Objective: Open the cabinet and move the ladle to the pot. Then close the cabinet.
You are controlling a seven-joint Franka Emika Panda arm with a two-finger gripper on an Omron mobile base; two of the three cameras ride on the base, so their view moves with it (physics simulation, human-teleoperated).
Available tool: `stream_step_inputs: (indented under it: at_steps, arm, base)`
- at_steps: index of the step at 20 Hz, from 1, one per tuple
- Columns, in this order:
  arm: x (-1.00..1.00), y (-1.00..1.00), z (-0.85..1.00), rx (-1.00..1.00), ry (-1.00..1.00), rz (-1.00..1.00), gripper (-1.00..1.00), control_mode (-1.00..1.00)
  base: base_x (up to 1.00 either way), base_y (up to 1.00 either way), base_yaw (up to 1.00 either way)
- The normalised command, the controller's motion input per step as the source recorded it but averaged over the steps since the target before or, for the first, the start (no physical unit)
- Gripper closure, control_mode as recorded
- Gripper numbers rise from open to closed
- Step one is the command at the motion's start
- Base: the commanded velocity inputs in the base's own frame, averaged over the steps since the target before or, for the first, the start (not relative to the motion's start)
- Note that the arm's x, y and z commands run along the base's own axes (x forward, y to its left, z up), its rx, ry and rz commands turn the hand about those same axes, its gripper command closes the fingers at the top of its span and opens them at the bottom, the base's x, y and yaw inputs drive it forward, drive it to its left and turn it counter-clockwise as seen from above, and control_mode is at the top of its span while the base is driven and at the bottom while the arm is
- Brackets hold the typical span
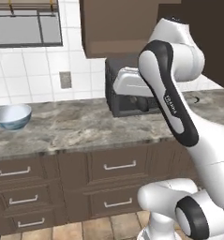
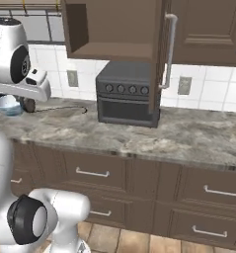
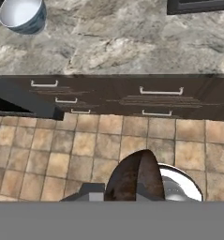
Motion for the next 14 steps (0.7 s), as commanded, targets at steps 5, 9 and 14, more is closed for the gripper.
stream_step_inputs:
  at_steps: [5,9,14]
  arm:
    - [0.00,0.00,0.00,0.00,0.00,0.00,1.00,1.00]
    - [0.00,0.00,0.00,0.00,0.00,0.00,1.00,1.00]
    - [0.00,0.00,0.00,0.00,0.00,0.00,1.00,1.00]
  base:
    - [-0.08,1.00,-0.04]
    - [0.04,1.00,-0.10]
    - [0.09,1.00,-0.10]
